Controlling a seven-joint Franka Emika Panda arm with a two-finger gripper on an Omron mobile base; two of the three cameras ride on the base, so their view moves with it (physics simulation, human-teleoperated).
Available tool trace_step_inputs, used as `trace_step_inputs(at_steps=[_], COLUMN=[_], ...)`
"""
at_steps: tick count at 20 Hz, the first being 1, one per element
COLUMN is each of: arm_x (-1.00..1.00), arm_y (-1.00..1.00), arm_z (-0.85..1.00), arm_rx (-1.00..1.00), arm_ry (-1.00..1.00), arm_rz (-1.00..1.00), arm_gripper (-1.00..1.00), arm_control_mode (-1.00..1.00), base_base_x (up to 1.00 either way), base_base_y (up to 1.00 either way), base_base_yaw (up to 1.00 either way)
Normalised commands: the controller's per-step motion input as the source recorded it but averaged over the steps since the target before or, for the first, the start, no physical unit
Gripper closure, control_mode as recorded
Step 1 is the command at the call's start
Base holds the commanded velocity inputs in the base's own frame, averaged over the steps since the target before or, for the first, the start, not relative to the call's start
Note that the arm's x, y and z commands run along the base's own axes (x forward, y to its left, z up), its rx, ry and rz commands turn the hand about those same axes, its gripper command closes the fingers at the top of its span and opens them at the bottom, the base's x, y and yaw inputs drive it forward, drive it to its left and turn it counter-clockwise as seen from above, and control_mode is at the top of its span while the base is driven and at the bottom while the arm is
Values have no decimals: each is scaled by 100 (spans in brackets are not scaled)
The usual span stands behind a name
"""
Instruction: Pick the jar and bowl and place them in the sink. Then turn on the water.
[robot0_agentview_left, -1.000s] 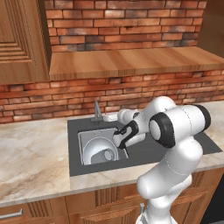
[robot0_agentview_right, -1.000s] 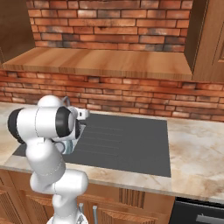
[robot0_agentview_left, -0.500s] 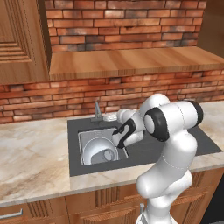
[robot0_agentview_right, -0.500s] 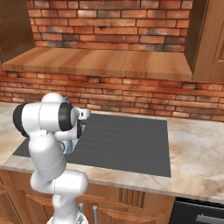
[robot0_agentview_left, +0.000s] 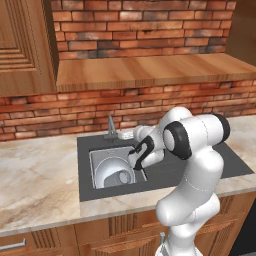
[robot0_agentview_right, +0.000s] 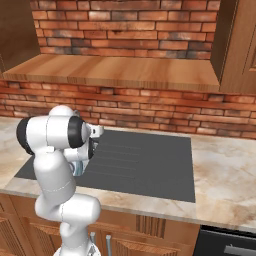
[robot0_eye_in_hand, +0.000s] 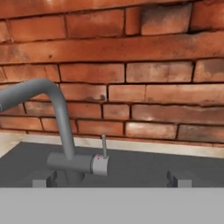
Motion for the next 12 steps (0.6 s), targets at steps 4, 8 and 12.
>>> trace_step_inputs(at_steps=[4, 8, 12], arm_x=[4, 4, 12], arm_y=[0, 0, 0], arm_z=[-2, -3, 0], arm_rx=[0, 0, 0], arm_ry=[0, -1, -3], arm_rz=[0, 0, 0], arm_gripper=[-100, -100, -100], arm_control_mode=[-100, -100, -100], base_base_x=[0, 0, 0], base_base_y=[0, 0, 0], base_base_yaw=[0, 0, 0])
